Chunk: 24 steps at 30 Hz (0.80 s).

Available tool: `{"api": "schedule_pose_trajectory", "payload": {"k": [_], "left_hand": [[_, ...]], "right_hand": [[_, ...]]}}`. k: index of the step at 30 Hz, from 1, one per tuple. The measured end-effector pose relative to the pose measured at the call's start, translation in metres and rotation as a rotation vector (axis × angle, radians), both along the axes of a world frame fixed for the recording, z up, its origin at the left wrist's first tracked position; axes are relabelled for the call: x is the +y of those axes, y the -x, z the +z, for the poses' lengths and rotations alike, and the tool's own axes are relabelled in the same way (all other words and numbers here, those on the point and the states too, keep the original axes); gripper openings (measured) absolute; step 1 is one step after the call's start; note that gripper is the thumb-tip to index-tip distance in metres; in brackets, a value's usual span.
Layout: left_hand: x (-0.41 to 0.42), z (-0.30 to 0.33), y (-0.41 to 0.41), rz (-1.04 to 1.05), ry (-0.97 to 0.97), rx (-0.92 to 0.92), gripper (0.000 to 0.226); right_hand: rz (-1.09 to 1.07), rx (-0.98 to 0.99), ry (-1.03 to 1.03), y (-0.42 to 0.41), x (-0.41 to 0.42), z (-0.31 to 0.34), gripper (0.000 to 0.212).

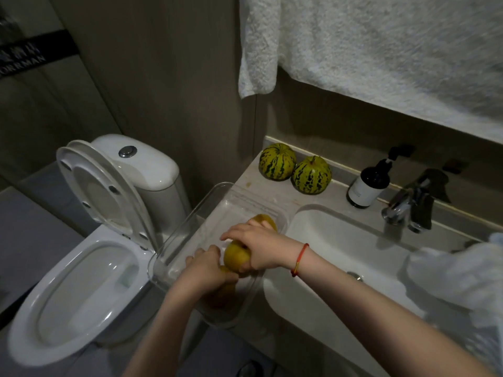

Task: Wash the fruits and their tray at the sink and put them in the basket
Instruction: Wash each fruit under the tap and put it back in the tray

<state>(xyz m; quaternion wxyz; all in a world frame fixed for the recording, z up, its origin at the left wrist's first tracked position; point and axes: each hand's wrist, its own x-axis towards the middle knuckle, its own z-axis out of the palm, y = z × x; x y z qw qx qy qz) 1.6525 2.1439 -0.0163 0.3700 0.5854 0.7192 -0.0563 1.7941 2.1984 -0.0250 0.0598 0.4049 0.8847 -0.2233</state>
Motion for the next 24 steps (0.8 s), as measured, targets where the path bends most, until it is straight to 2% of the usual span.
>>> {"api": "schedule_pose_trajectory", "payload": {"k": [3,6,8,11,13,15,17,19,24], "left_hand": [[0.030,0.018,-0.001,0.068,-0.139,-0.095,0.058],[0.078,0.033,-0.021,0.132,-0.377,-0.235,0.041],[0.114,0.037,-0.047,0.085,-0.446,-0.317,0.043],[0.162,0.027,-0.101,0.057,-0.343,-0.467,0.048],[0.186,0.015,-0.134,0.128,-0.255,-0.570,0.039],[0.199,0.003,-0.156,0.202,-0.211,-0.626,0.023],[0.207,-0.009,-0.171,0.295,-0.192,-0.684,0.031],[0.213,-0.018,-0.179,0.356,-0.214,-0.667,0.039],[0.215,-0.027,-0.188,0.452,-0.272,-0.663,0.042]], "right_hand": [[-0.137,0.261,0.005,-0.017,0.018,0.014,0.051],[-0.562,0.519,-0.167,-0.047,0.048,0.020,0.043],[-0.845,0.511,-0.285,-0.073,0.072,0.017,0.048],[-1.097,0.394,-0.188,-0.110,0.103,0.003,0.078],[-1.160,0.334,-0.098,-0.126,0.116,-0.008,0.100],[-1.188,0.359,-0.054,-0.136,0.125,-0.017,0.108],[-1.196,0.413,-0.001,-0.141,0.133,-0.025,0.111],[-1.199,0.474,0.038,-0.142,0.138,-0.032,0.111],[-1.213,0.667,0.048,-0.137,0.141,-0.045,0.092]]}}
